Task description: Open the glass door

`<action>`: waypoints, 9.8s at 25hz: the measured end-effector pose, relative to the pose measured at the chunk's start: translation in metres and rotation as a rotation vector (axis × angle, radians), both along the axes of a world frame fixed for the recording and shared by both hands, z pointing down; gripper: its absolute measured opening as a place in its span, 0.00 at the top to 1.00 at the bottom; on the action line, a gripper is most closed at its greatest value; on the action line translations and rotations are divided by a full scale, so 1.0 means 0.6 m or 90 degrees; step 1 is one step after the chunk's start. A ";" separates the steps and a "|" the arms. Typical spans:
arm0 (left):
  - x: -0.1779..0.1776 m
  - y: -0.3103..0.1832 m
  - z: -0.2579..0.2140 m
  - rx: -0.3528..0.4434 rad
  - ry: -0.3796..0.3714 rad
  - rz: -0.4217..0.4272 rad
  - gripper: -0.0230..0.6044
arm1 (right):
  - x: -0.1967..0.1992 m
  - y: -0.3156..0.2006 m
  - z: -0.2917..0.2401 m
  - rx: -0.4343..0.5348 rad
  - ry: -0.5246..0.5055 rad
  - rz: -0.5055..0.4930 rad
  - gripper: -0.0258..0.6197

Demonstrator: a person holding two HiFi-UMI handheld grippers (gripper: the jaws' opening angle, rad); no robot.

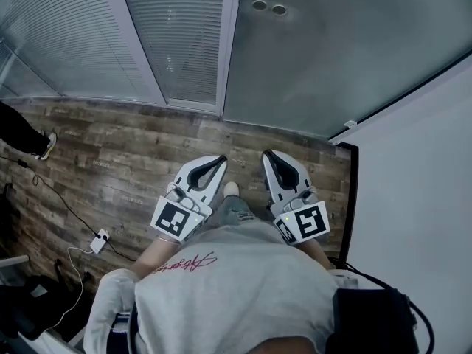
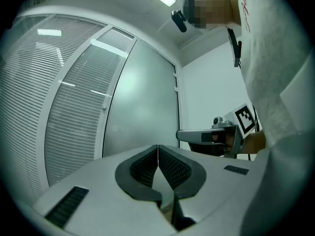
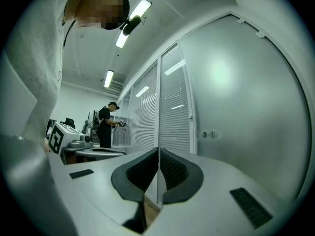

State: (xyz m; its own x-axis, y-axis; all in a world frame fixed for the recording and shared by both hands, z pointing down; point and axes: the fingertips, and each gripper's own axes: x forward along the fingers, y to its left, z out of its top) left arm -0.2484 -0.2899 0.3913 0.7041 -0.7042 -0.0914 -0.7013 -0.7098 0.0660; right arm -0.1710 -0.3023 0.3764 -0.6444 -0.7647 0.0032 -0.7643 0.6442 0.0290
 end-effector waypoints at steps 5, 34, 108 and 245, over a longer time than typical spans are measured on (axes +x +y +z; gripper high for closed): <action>0.022 -0.114 0.004 -0.006 -0.020 -0.013 0.94 | 0.034 -0.127 -0.015 0.005 0.006 -0.003 0.92; 0.007 -0.377 -0.092 0.046 -0.012 0.014 0.94 | 0.030 -0.461 -0.072 0.031 -0.060 0.120 0.92; -0.108 -0.331 -0.029 0.006 -0.037 0.041 0.94 | 0.024 -0.682 -0.023 0.013 -0.047 0.317 0.75; 0.547 0.575 -0.087 0.042 -0.027 0.078 0.94 | 0.492 0.321 -0.026 -0.014 -0.033 -0.060 0.77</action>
State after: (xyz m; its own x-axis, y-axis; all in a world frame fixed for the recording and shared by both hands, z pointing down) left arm 0.0797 0.0554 0.3391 0.7888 -0.6060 -0.1025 -0.6102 -0.7922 -0.0117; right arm 0.1241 -0.1099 0.3611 -0.7135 -0.7005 -0.0154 -0.7002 0.7136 -0.0236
